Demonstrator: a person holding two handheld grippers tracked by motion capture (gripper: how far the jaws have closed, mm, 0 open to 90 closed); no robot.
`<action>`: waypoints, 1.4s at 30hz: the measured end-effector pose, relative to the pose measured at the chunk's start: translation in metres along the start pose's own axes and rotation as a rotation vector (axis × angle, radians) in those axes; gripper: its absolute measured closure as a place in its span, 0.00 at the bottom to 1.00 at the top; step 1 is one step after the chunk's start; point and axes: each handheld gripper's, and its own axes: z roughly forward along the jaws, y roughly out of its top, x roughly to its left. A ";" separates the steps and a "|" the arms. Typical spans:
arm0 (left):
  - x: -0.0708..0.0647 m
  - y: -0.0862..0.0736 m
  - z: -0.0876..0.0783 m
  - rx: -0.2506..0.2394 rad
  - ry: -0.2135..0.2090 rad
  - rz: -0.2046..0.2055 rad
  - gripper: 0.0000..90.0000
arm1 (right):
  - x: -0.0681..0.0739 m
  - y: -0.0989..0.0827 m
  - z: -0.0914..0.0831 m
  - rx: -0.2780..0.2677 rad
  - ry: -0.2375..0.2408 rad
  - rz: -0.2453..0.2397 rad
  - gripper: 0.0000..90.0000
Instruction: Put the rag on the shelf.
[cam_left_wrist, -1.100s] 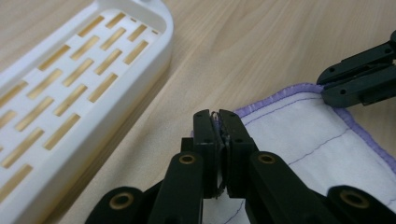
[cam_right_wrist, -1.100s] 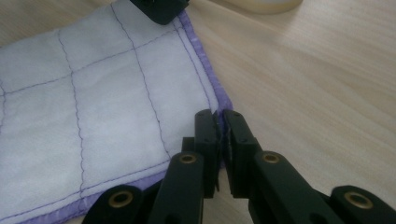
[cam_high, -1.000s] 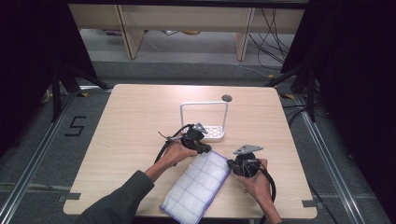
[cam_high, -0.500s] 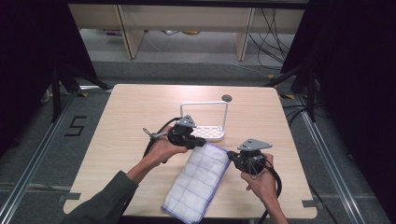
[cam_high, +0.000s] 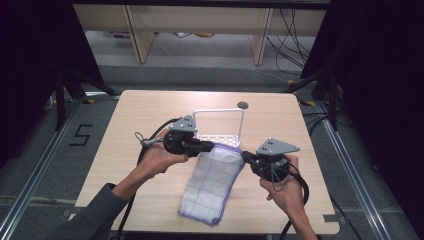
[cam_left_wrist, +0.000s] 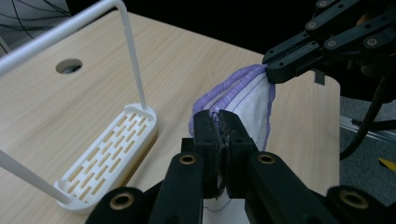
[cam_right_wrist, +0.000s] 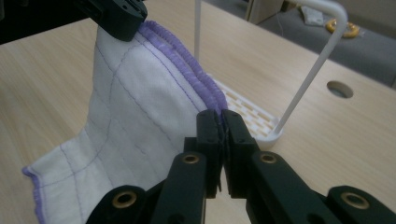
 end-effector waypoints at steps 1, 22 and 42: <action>-0.002 0.004 -0.004 -0.003 0.006 0.013 0.96 | 0.002 0.004 -0.005 0.005 -0.004 0.004 0.97; 0.020 0.060 -0.037 -0.086 0.090 -0.013 0.95 | -0.025 0.093 -0.015 -0.074 -0.031 -0.028 0.97; 0.052 0.094 -0.041 -0.124 0.184 -0.049 0.95 | -0.053 0.146 0.003 -0.126 -0.085 -0.026 0.97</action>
